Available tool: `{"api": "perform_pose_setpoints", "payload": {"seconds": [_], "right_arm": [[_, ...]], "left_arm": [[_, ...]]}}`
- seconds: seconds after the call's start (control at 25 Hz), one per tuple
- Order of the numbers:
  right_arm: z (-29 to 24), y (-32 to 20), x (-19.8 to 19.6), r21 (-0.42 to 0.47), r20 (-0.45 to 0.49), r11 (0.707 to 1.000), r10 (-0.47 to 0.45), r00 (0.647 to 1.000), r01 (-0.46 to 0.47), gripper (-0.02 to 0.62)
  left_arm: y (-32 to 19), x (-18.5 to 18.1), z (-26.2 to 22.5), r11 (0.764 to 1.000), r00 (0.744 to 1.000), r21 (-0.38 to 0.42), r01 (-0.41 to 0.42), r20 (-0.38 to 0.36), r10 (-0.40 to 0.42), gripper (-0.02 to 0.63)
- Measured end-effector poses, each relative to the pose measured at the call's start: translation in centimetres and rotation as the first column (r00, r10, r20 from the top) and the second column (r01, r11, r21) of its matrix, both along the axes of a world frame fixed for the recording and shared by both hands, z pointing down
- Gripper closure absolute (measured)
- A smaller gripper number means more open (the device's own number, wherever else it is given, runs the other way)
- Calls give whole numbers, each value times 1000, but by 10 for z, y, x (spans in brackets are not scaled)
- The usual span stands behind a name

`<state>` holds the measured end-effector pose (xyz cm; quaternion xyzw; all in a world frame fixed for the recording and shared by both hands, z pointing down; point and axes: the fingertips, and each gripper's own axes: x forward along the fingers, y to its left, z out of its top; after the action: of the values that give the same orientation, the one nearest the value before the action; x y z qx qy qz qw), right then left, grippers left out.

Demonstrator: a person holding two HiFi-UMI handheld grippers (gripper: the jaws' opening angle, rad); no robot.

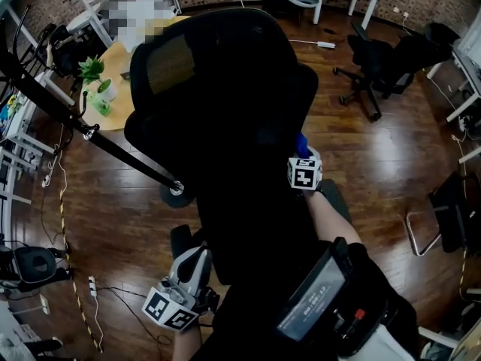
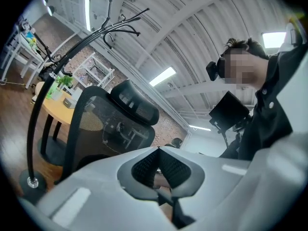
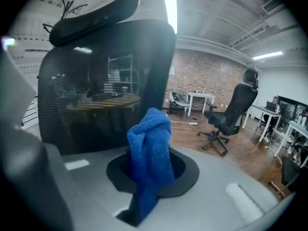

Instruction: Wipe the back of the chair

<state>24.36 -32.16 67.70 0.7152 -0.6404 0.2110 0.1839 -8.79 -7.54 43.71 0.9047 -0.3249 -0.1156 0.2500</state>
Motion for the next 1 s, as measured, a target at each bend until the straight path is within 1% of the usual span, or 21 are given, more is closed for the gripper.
{"api": "perform_pose_setpoints", "payload": {"seconds": [0.12,0.24,0.32,0.4,0.48,0.6,0.64,0.68,0.72,0.84,0.92,0.96,1.0], "right_arm": [[10,-3,-58,-12,18,996,-85,996,85,560],[10,-9,-109,12,35,988,-152,988,152,560],[13,-10,-140,21,62,984,-180,982,179,560],[17,-6,-175,21,80,973,-232,969,231,560],[23,-3,-209,13,85,959,-283,955,282,560],[32,0,-252,-10,91,948,-315,945,317,560],[35,3,-268,-19,97,940,-337,936,340,560],[37,7,-286,-27,105,924,-376,921,380,560],[39,11,-306,-33,111,902,-425,898,430,560],[42,20,-365,-50,118,816,-568,815,576,560],[42,29,-404,-55,128,743,-658,742,667,560],[41,37,-426,-46,138,695,-707,693,718,560],[38,47,-446,-29,147,636,-760,633,771,560]], "left_arm": [[7,-22,4,998,998,-18,56,8,-56,603],[15,-44,7,993,994,-36,108,22,-108,603],[20,-57,7,989,990,-35,140,31,-139,603],[29,-68,3,985,985,-27,169,39,-168,603],[37,-82,0,979,979,-20,202,43,-201,603],[48,-105,1,964,964,-31,263,36,-262,603],[52,-112,1,958,959,-37,284,36,-283,603],[56,-117,2,952,952,-41,304,39,-302,603],[59,-122,2,946,947,-44,321,40,-319,603],[67,-130,1,931,931,-43,363,48,-361,603],[74,-136,4,921,922,-46,386,64,-383,602],[77,-140,7,916,917,-51,397,70,-393,603],[79,-143,10,911,912,-57,408,73,-403,603]]}}
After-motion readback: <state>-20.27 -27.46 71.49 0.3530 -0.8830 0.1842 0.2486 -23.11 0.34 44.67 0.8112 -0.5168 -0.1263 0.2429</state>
